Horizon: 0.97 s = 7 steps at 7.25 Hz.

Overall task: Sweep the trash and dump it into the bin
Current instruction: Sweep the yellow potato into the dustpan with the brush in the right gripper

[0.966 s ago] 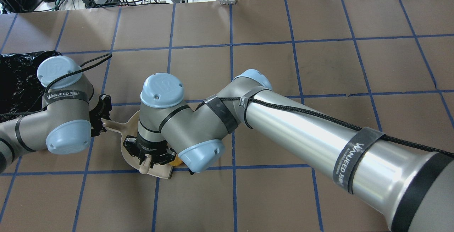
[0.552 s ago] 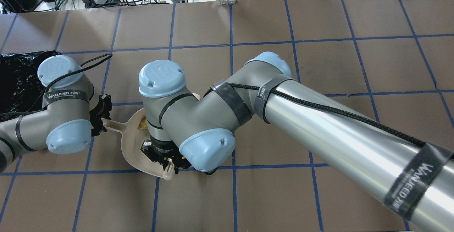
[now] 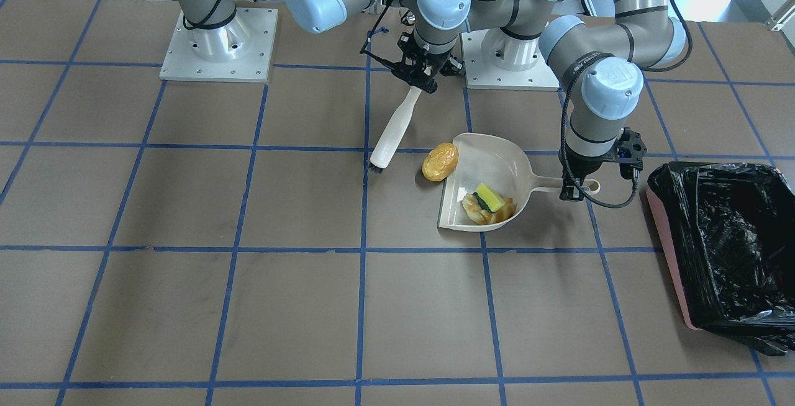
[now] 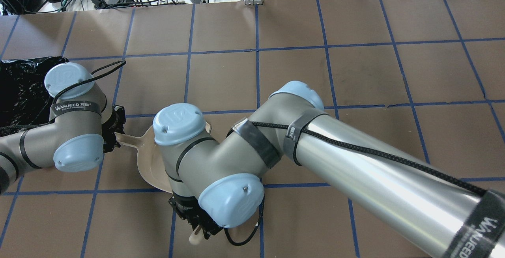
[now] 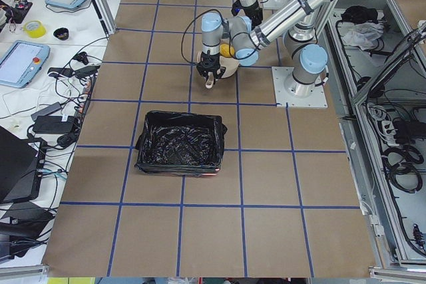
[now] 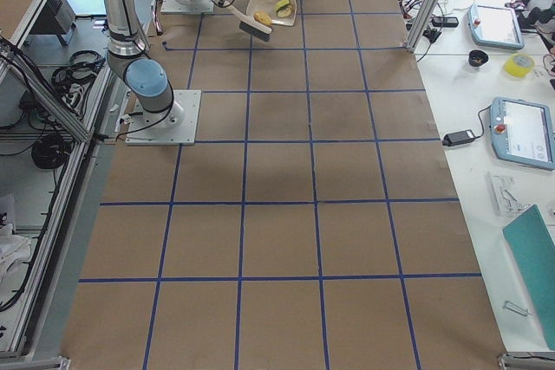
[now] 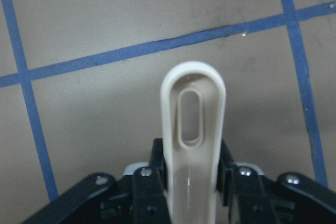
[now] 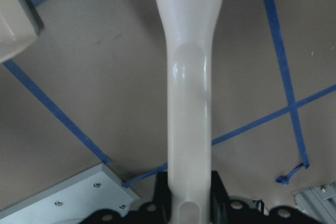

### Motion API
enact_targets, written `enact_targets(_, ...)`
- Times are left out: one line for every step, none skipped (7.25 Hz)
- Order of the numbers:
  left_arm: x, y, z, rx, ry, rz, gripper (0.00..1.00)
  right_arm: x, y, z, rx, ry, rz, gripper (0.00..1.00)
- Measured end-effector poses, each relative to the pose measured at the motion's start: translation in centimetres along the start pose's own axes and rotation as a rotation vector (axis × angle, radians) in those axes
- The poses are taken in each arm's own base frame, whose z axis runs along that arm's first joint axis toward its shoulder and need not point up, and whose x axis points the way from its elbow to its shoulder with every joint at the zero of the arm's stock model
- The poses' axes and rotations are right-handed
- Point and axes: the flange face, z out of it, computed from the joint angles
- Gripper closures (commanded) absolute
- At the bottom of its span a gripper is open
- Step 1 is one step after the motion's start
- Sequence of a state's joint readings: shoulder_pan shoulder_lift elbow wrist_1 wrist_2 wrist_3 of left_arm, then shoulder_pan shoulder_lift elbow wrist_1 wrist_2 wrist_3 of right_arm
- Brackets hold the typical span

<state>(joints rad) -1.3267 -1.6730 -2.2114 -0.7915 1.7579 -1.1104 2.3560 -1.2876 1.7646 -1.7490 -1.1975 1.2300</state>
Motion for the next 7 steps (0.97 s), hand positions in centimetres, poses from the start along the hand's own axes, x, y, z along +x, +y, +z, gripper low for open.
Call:
enact_targets(0.0, 0.0, 0.0, 0.000, 0.001, 0.000, 1.00, -0.7, 0.7, 1.5, -0.025, -0.017, 0.028, 1.00)
enact_targets(0.0, 0.0, -0.1, 0.001, 0.002, 0.001, 1.00, -1.7, 0.9, 2.3, -0.040, -0.054, 0.049, 1.00)
enact_targets(0.1, 0.0, -0.1, 0.001, 0.003, 0.001, 1.00, -3.0, 0.7, 2.5, -0.037, -0.117, 0.026, 1.00)
enact_targets(0.1, 0.0, -0.1, 0.001, 0.004, 0.001, 1.00, -4.5, 0.3, 2.6, -0.018, -0.189, -0.029, 1.00)
enact_targets(0.1, -0.1, -0.2, 0.001, 0.005, 0.002, 1.00, -6.2, -0.2, 2.6, 0.004, -0.242, -0.097, 1.00)
enact_targets(0.1, -0.1, -0.2, 0.001, 0.006, 0.004, 1.00, -7.7, -0.5, 2.3, 0.022, -0.269, -0.165, 1.00)
enact_targets(0.1, 0.0, -0.2, 0.001, 0.006, 0.005, 1.00, -8.7, -0.6, 1.8, 0.037, -0.282, -0.227, 1.00)
